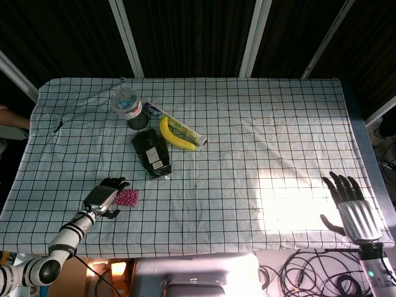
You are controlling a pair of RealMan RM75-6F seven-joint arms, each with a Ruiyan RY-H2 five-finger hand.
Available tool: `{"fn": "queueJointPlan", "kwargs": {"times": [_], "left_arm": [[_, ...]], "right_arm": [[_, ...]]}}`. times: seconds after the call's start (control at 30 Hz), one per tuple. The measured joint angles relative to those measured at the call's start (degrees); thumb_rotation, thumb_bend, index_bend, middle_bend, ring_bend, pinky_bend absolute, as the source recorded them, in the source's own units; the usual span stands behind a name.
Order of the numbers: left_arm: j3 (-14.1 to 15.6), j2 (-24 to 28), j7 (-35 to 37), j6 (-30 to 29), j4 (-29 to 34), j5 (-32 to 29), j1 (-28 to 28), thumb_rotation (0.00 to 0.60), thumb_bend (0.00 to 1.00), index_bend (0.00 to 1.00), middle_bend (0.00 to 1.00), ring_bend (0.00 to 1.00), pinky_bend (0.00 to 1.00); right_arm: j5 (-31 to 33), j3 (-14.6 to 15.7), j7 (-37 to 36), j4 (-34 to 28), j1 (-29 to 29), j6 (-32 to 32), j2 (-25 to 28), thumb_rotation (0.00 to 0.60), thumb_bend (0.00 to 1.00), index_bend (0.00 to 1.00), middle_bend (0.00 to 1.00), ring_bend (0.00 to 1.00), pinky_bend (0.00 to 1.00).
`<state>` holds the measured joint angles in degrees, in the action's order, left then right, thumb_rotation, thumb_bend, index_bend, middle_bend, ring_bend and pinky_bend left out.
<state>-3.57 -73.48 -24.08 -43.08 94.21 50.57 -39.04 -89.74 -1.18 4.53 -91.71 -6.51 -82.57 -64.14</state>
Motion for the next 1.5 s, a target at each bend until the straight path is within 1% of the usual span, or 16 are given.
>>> {"fn": "queueJointPlan", "kwargs": {"times": [0.27, 0.5, 0.63, 0.97, 1.17, 1.5], "left_arm": [[0.83, -1.81, -0.51, -0.09, -1.81, -2.01, -2.02, 0.6, 0.35, 0.14, 0.0, 0.0, 0.0], [1.66, -2.69, -0.7, -0.19, -3.37, -4.35, -3.1, 0.6, 0.35, 0.18, 0.0, 0.0, 0.0], [2.09, -3.08, -0.05, 0.46, -4.67, -5.26, -3.73, 0.6, 0.35, 0.22, 0.0, 0.0, 0.0], [2.7, -3.55, 1.66, 0.26, -6.0, -4.46, -4.11, 0.6, 0.35, 0.3, 0.01, 0.0, 0.0], [3.05, -4.0, 2.17, -0.01, -6.79, -4.36, -4.23, 0.6, 0.35, 0.34, 0.02, 0.0, 0.0], [3.09, -2.97, 3.47, -1.72, -5.61, -2.5, -3.65, 0.6, 0.35, 0.39, 0.03, 0.0, 0.0]], "right_arm": [[-0.28, 0.19, 0.0, 0.01, 0.16, -0.23, 0.1, 0.6, 0.2, 0.0, 0.0, 0.0, 0.0], [-0.5, 0.25, -0.51, 0.1, 0.34, -0.58, 0.3, 0.6, 0.2, 0.0, 0.0, 0.0, 0.0], [-0.57, 0.26, -0.51, 0.11, 0.46, -0.81, 0.31, 0.6, 0.2, 0.0, 0.0, 0.0, 0.0], [-0.41, 0.24, -0.38, 0.1, 0.67, -0.95, 0.31, 0.6, 0.2, 0.0, 0.0, 0.0, 0.0], [-0.41, 0.18, -0.68, 0.09, 0.83, -1.26, 0.43, 0.6, 0.2, 0.0, 0.0, 0.0, 0.0], [-0.43, 0.11, -0.78, 0.16, 0.87, -1.3, 0.44, 0.6, 0.2, 0.0, 0.0, 0.0, 0.0]]}}
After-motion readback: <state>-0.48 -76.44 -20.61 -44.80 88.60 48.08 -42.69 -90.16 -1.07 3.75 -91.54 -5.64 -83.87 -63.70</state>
